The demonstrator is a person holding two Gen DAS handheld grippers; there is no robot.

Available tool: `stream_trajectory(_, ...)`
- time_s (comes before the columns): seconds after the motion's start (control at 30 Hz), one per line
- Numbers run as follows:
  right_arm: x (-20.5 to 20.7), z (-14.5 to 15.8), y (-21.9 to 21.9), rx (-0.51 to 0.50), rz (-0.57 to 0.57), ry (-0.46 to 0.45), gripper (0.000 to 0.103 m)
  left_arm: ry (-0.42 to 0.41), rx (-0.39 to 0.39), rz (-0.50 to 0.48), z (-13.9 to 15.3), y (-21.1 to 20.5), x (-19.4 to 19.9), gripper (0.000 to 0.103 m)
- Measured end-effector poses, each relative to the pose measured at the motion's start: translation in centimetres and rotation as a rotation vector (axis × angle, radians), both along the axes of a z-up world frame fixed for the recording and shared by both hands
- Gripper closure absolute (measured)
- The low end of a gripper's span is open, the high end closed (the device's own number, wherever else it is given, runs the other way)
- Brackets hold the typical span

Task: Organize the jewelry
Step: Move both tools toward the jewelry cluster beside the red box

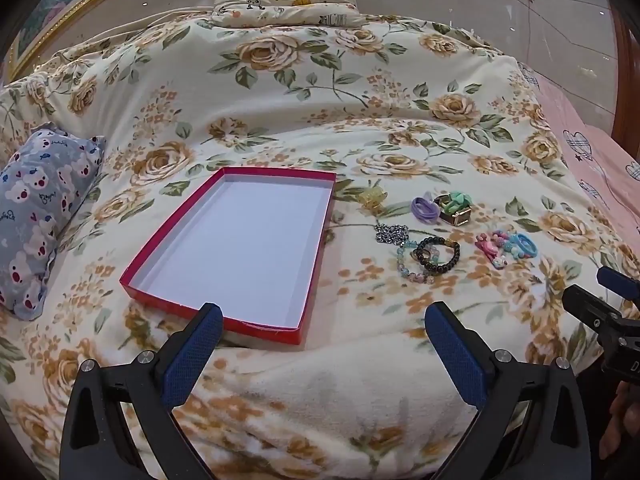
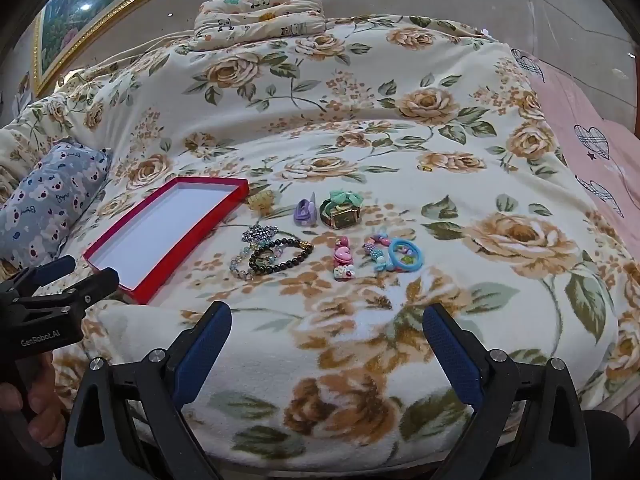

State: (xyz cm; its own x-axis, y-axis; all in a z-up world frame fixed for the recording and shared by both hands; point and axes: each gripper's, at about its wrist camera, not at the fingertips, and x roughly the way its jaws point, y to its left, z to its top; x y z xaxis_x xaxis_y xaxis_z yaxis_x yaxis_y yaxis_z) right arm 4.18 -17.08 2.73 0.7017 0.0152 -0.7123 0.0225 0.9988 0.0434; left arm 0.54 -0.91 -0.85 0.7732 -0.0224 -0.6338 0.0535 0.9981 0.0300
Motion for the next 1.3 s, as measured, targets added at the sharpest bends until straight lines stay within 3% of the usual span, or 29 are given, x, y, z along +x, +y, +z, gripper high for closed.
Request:
stream_trajectory(0.43,0.4,0.4,1.5,0.007,0.000,-0.004,0.005,0.002,0.000,-0.003,-0.2,-0.2,0.2,0.001)
stream_trajectory(1.3,0.0,0.8,0.1,0.039,0.012,-0.018,0.005,0.012,0.002,-0.014,-0.5,-0.6,0.6,0.001)
